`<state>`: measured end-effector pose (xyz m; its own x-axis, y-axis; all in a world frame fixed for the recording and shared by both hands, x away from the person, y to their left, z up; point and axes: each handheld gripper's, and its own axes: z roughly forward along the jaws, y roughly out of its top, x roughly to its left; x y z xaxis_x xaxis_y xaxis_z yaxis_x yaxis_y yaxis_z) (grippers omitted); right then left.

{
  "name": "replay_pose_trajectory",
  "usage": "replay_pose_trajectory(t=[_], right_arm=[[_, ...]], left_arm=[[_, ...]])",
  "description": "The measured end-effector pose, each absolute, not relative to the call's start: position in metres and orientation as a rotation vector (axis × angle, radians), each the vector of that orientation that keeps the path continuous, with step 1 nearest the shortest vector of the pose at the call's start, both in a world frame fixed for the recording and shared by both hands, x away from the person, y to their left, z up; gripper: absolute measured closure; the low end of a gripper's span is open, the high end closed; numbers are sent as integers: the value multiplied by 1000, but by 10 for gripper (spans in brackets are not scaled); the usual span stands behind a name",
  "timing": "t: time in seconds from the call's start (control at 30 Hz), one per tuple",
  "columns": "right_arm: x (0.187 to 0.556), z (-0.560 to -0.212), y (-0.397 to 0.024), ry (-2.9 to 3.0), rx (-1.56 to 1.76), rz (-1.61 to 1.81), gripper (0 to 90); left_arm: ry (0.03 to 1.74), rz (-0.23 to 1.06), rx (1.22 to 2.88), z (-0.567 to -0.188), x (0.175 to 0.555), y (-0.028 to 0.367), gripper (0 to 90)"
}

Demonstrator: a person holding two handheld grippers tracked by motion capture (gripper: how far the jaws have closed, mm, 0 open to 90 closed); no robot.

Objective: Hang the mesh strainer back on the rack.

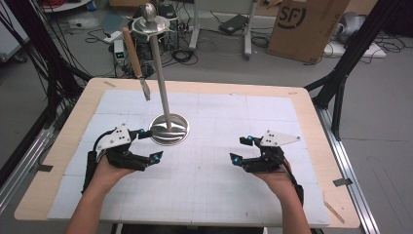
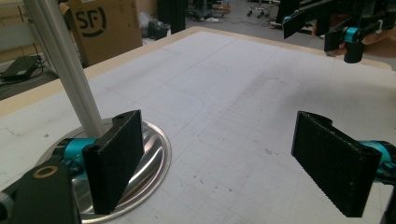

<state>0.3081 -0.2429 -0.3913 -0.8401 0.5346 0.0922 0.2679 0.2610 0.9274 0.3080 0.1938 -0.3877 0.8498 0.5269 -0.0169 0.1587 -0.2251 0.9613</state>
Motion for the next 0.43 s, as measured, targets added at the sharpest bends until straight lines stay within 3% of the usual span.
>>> replay_pose_trajectory(t=[0.43], right_arm=[[306,-393,-247,2288,757,1610,268]], left_arm=[[515,364,1794,-387,309,188,176]])
